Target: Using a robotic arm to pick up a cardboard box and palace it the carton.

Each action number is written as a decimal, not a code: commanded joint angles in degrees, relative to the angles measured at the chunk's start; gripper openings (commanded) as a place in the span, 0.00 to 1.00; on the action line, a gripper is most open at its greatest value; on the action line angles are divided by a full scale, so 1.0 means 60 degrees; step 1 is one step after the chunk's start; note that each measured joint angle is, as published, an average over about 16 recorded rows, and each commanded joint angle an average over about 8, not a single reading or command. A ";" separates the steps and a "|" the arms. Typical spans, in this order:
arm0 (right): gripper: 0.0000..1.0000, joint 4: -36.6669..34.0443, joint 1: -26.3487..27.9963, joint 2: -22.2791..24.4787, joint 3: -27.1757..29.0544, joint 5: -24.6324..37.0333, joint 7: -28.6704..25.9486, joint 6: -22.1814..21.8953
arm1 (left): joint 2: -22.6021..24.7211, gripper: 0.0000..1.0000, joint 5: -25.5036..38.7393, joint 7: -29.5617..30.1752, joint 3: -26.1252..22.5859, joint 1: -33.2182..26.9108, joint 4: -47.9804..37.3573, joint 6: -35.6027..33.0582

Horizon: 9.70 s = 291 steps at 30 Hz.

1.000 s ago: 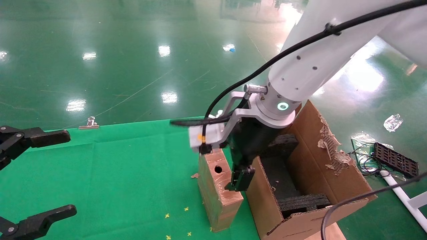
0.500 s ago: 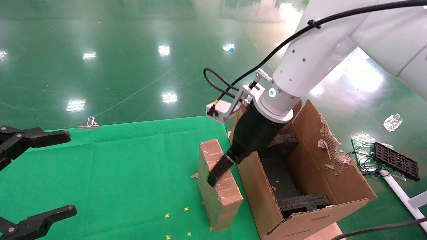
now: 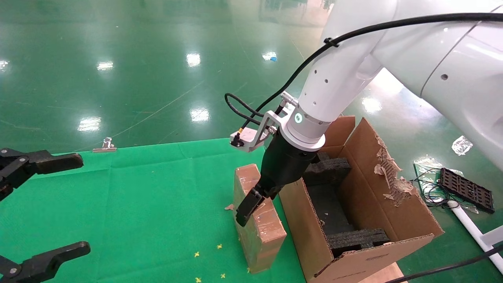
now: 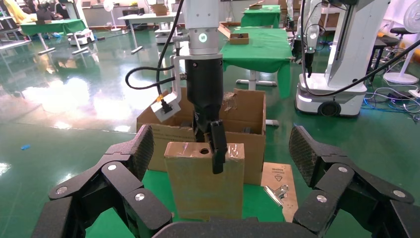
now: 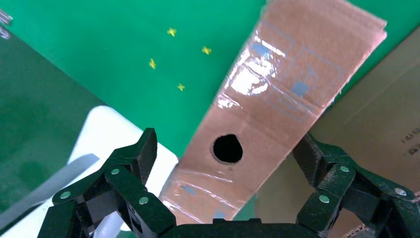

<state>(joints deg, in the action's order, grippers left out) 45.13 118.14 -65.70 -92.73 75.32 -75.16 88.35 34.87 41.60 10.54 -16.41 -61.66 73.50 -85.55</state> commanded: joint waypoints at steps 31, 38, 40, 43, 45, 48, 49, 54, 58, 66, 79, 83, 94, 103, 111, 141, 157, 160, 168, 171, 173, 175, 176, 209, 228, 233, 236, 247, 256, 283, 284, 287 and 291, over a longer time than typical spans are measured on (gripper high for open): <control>0.00 0.0400 0.0118 0.0385 -0.0303 -0.0073 0.0248 -0.0070 | -0.0008 0.00 -0.0014 -0.0010 -0.0020 -0.0004 0.0000 0.0009; 0.00 0.0058 0.1185 0.1262 0.0290 -0.0379 0.1085 -0.0259 | -0.0010 0.00 -0.0017 -0.0012 -0.0025 -0.0005 0.0000 0.0011; 0.00 -0.0174 0.1646 0.1585 0.0482 -0.0415 0.1351 -0.0302 | -0.0011 0.00 -0.0018 -0.0013 -0.0026 -0.0006 0.0000 0.0011; 0.00 -0.0606 0.2369 0.2109 0.0722 -0.0378 0.1710 -0.0357 | -0.0012 0.00 -0.0019 -0.0014 -0.0028 -0.0006 0.0000 0.0012; 0.00 -0.0918 0.2808 0.2462 0.0816 -0.0275 0.1908 -0.0372 | -0.0012 0.00 -0.0020 -0.0015 -0.0029 -0.0006 0.0000 0.0013; 0.00 -0.1367 0.3319 0.2960 0.0835 -0.0014 0.2110 -0.0355 | -0.0013 0.00 -0.0021 -0.0016 -0.0031 -0.0007 0.0000 0.0014; 0.00 -0.1508 0.3437 0.3116 0.0810 0.0092 0.2151 -0.0332 | -0.0013 0.00 -0.0022 -0.0016 -0.0032 -0.0007 0.0000 0.0014; 0.00 -0.2136 0.3663 0.3815 0.0555 0.0634 0.2151 -0.0200 | -0.0014 0.00 -0.0024 -0.0017 -0.0035 -0.0007 0.0000 0.0015; 0.00 -0.2461 0.3395 0.4207 0.0287 0.0950 0.1964 -0.0131 | -0.0015 0.18 -0.0025 -0.0019 -0.0037 -0.0008 0.0000 0.0016; 0.00 -0.2826 0.2343 0.4507 -0.0157 0.1292 0.1410 -0.0373 | -0.0017 1.00 -0.0029 -0.0021 -0.0042 -0.0009 0.0000 0.0018; 0.00 -0.3494 0.0870 0.4135 -0.0462 0.1475 0.1244 -0.1264 | -0.0021 1.00 -0.0034 -0.0025 -0.0050 -0.0011 0.0000 0.0022; 0.00 -0.3740 0.0497 0.3980 -0.0471 0.1415 0.1317 -0.1469 | -0.0022 1.00 -0.0036 -0.0026 -0.0052 -0.0011 0.0000 0.0023; 0.00 -0.4613 -0.0754 0.3427 -0.0465 0.1231 0.1545 -0.2249 | -0.0024 1.00 -0.0040 -0.0029 -0.0058 -0.0013 0.0000 0.0025; 0.00 -0.5365 -0.1770 0.2972 -0.0384 0.1022 0.1935 -0.3003 | -0.0026 1.00 -0.0043 -0.0032 -0.0063 -0.0014 0.0000 0.0028; 0.03 -0.5954 -0.2244 0.2691 -0.0313 0.0883 0.2233 -0.3267 | -0.0028 1.00 -0.0046 -0.0034 -0.0068 -0.0015 0.0000 0.0029; 1.00 -0.7002 -0.2032 0.2431 -0.0105 0.0585 0.3276 -0.3011 | -0.0035 1.00 -0.0058 -0.0042 -0.0084 -0.0018 0.0000 0.0037; 1.00 -0.6446 0.1010 0.2669 0.0074 0.0464 0.4528 -0.2025 | -0.0038 1.00 -0.0064 -0.0047 -0.0093 -0.0020 0.0000 0.0041; 1.00 -0.6098 0.1790 0.2885 0.0224 0.0304 0.4983 -0.1873 | -0.0039 1.00 -0.0065 -0.0047 -0.0095 -0.0021 0.0000 0.0041; 1.00 -0.5058 0.2322 0.3624 0.0758 -0.0336 0.6065 -0.2098 | -0.0040 1.00 -0.0067 -0.0050 -0.0099 -0.0020 -0.0002 0.0044; 1.00 -0.4746 0.2240 0.3763 0.0983 -0.0470 0.6272 -0.2173 | -0.0040 1.00 -0.0068 -0.0051 -0.0101 -0.0020 -0.0004 0.0045; 1.00 -0.4456 0.2067 0.3859 0.1246 -0.0597 0.6440 -0.2193 | -0.0040 1.00 -0.0069 -0.0052 -0.0102 -0.0020 -0.0006 0.0046; 1.00 -0.4218 0.1769 0.3892 0.1545 -0.0726 0.6551 -0.2148 | -0.0040 1.00 -0.0069 -0.0053 -0.0103 -0.0021 -0.0008 0.0045; 1.00 -0.4075 0.1591 0.3911 0.1724 -0.0804 0.6618 -0.2120 | -0.0040 1.00 -0.0069 -0.0053 -0.0104 -0.0021 -0.0009 0.0045; 1.00 0.1066 -0.4836 0.4612 0.8175 -0.3588 0.9019 -0.1142 | -0.0045 1.00 -0.0080 -0.0063 -0.0121 -0.0028 -0.0013 0.0049; 1.00 0.4150 -0.8691 0.5033 1.2044 -0.5258 1.0458 -0.0555 | -0.0049 1.00 -0.0086 -0.0067 -0.0131 -0.0030 -0.0013 0.0053; 1.00 0.4768 -0.9473 0.5115 1.2818 -0.5593 1.0737 -0.0439 | -0.0050 1.00 -0.0088 -0.0069 -0.0132 -0.0029 -0.0014 0.0054; 1.00 0.4953 -0.9717 0.5140 1.3054 -0.5703 1.0805 -0.0402 | -0.0051 1.00 -0.0089 -0.0070 -0.0132 -0.0029 -0.0015 0.0055; 1.00 0.4884 -0.9633 0.5141 1.2977 -0.5678 1.0775 -0.0409 | -0.0051 1.00 -0.0091 -0.0070 -0.0133 -0.0029 -0.0016 0.0056; 1.00 0.4798 -0.9513 0.5127 1.2864 -0.5625 1.0751 -0.0431 | -0.0051 1.00 -0.0091 -0.0069 -0.0132 -0.0029 -0.0016 0.0056; 1.00 0.4732 -0.9422 0.5113 1.2776 -0.5577 1.0727 -0.0448 | -0.0051 1.00 -0.0089 -0.0068 -0.0132 -0.0029 -0.0016 0.0056; 1.00 0.4732 -0.9421 0.5113 1.2775 -0.5576 1.0727 -0.0448 | -0.0051 1.00 -0.0089 -0.0068 -0.0132 -0.0029 -0.0016 0.0056; 1.00 0.4730 -0.9420 0.5113 1.2773 -0.5574 1.0726 -0.0449 | -0.0051 1.00 -0.0088 -0.0068 -0.0132 -0.0029 -0.0016 0.0056; 1.00 0.4727 -0.9417 0.5113 1.2771 -0.5572 1.0725 -0.0449 | -0.0051 1.00 -0.0088 -0.0068 -0.0132 -0.0029 -0.0016 0.0056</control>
<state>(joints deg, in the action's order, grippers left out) 73.50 61.63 -35.03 -16.11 41.89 -10.80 85.66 34.57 41.07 10.13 -17.20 -61.84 73.41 -85.22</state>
